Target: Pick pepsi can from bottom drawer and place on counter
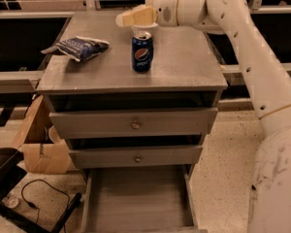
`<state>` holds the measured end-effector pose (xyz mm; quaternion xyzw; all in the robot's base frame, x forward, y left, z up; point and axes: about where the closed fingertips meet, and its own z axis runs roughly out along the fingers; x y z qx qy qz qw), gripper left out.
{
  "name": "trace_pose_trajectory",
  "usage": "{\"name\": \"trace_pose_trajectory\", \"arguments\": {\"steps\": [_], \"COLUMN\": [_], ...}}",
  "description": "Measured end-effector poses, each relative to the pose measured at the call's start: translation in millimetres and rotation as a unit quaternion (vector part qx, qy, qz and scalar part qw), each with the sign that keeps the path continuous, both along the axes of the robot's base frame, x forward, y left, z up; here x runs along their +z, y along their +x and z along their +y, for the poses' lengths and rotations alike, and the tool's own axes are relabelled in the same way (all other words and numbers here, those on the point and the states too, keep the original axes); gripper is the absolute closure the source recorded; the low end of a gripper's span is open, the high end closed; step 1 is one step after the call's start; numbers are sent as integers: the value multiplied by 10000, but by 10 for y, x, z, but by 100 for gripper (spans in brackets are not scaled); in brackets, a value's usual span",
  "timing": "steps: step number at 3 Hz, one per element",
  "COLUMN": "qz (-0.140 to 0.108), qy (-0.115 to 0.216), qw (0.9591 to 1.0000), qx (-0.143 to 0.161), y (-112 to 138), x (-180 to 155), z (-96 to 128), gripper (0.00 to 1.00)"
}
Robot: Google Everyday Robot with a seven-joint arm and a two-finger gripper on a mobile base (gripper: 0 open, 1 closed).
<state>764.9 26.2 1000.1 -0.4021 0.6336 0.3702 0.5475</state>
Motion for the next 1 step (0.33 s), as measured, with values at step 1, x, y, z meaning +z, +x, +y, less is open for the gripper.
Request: {"name": "trace_pose_trajectory", "arguments": {"steps": [1], "qz": [-210], "qy": [139], "qw": [9996], "qx": [-118], "y": [41], "x": [300], "z": [-190], "gripper": [0]}}
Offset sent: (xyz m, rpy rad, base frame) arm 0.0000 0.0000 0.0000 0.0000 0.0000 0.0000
